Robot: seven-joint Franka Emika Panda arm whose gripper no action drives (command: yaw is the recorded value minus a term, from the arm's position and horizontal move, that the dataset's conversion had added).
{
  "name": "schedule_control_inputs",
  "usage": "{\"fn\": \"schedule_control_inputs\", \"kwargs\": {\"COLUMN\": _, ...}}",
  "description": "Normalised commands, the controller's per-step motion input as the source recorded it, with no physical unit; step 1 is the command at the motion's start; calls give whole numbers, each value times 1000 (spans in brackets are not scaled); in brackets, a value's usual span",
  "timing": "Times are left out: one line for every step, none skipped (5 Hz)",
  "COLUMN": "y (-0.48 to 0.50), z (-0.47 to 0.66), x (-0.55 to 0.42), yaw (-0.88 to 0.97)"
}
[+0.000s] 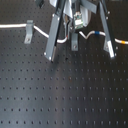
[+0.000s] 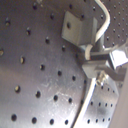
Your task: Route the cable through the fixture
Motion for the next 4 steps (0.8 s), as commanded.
{"fn": "schedule_control_inputs", "kwargs": {"y": -24, "z": 183, "x": -245, "yaw": -234}}
{"fn": "schedule_control_inputs", "kwargs": {"y": -50, "z": 103, "x": -154, "yaw": 17}}
{"fn": "schedule_control_inputs", "kwargs": {"y": -21, "z": 91, "x": -46, "yaw": -408}}
{"fn": "schedule_control_inputs", "kwargs": {"y": 59, "z": 130, "x": -173, "yaw": -526}}
